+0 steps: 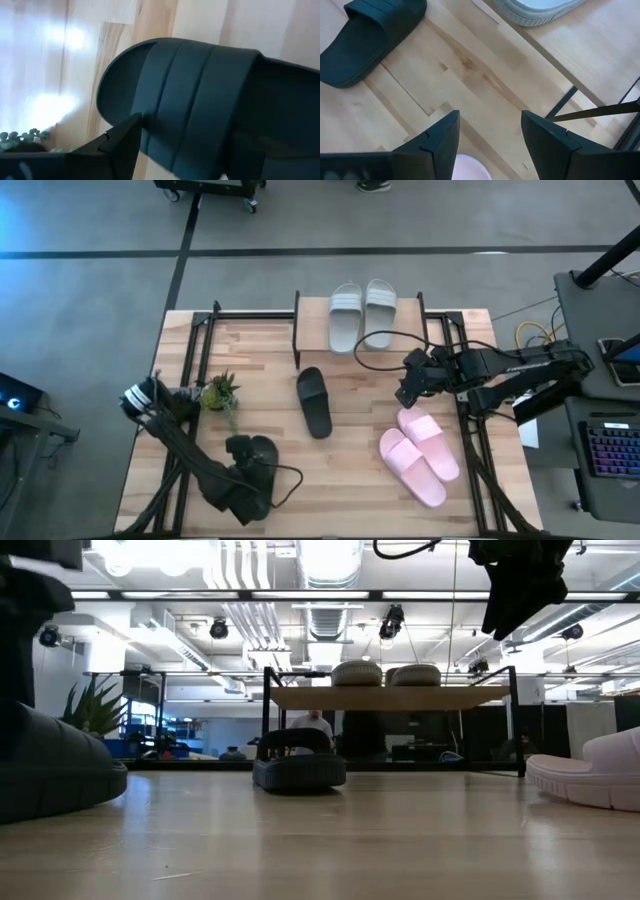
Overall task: Pick and place slides into the shelf
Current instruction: Move the black right slipper to the top center of the table
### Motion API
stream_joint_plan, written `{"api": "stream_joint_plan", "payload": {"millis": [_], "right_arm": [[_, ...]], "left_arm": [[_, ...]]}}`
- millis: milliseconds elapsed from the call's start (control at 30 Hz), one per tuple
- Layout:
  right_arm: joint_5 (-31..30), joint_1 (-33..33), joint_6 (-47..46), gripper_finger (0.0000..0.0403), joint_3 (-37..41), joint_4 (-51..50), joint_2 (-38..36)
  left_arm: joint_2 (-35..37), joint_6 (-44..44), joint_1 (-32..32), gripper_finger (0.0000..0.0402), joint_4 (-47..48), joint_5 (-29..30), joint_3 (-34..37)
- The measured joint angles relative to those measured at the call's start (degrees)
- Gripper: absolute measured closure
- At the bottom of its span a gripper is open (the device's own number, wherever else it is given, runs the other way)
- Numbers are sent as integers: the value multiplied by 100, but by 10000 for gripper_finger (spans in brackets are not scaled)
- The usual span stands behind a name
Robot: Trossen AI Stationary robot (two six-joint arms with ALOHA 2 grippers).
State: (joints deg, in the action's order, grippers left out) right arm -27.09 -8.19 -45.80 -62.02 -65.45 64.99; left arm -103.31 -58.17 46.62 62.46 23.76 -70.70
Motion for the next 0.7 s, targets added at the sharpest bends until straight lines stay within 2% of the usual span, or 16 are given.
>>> {"api": "stream_joint_plan", "payload": {"millis": [100, 200, 300, 400, 433, 600, 700], "right_arm": [[2, 6, 0, 200, 0, 0, 0], [4, 36, 0, 200, 0, -4, 0], [4, 38, 0, 200, 0, -6, 0], [5, 38, 0, 200, 0, -9, 0], [5, 38, 0, 199, 0, -8, 0], [7, 38, -2, 200, 0, -2, 0], [7, 38, -2, 200, 0, -2, 0]], "left_arm": [[-145, 1, -17, 187, -6, 43, -3], [-199, 6, -71, 217, -6, 69, -38], [-136, 88, -185, 283, -8, 62, -57], [53, 324, -308, 368, -23, 70, -52], [141, 436, -368, 384, -25, 88, -52], [865, 1156, -830, 394, -312, 467, -41], [1347, 2124, -1336, 399, -1163, 713, -13]]}}
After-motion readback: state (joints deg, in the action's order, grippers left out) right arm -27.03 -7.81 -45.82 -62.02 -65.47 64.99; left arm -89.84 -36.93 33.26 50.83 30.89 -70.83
